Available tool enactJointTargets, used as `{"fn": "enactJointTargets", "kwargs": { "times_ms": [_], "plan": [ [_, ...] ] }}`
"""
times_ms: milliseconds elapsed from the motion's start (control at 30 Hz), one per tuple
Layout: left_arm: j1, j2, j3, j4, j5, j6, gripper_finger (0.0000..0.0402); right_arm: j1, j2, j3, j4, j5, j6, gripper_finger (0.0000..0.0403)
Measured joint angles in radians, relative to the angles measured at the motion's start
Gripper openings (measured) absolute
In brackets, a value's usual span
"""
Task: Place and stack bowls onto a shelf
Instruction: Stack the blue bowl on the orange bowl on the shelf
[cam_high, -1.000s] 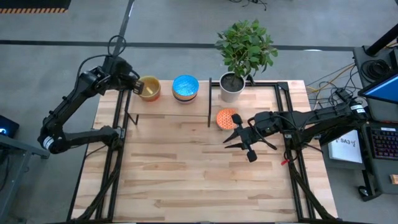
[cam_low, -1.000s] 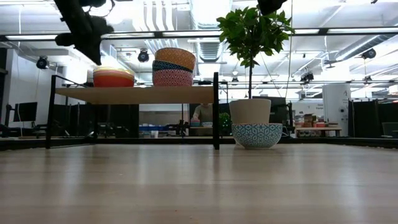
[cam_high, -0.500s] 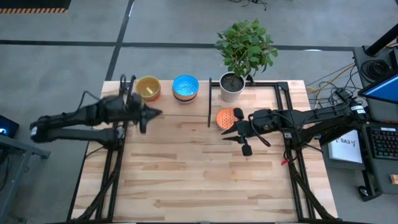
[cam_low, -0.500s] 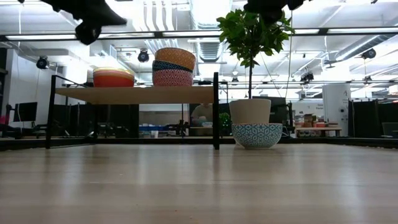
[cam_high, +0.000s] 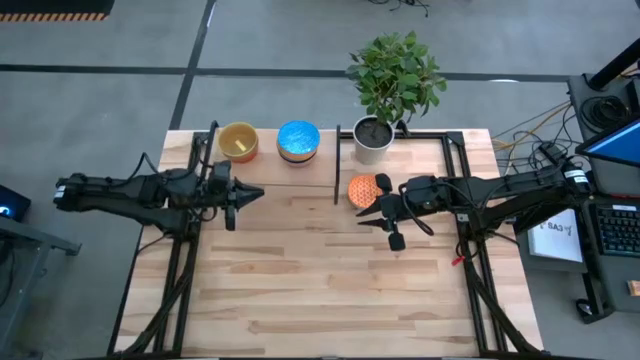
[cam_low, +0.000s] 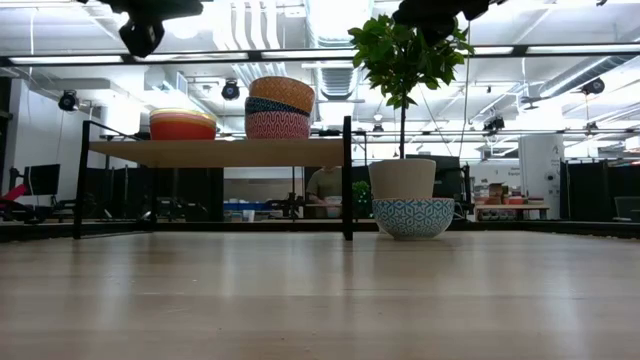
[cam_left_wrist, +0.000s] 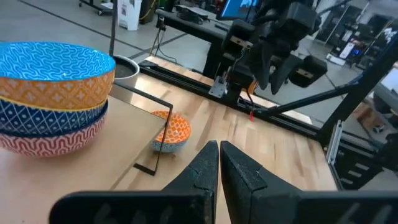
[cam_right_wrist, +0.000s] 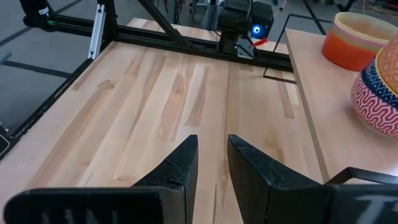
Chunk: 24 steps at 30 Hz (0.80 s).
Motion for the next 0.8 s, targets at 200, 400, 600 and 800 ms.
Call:
{"fn": "enactJointTargets", "kwargs": {
  "times_ms": [200,400,600,800],
  "plan": [
    [-0.007,0.028,-0.010,0.025,0.043,0.062,0.0000,0.000,0.000,0.000,0.000,0.000,0.006,0.0077],
    [-0.034,0.096,-0.107,0.068,0.117,0.082,0.0000,0.000,0.000,0.000,-0.002,0.000,0.007,0.0077],
    [-0.036,0.125,-0.171,0.115,0.118,0.090,0.0000,0.000,0.000,-0.001,-0.003,0.000,0.005,0.0077],
    [-0.036,0.106,-0.177,0.124,0.118,0.096,0.0000,-0.004,0.000,-0.001,-0.003,0.000,0.005,0.0077]
  ]
}}
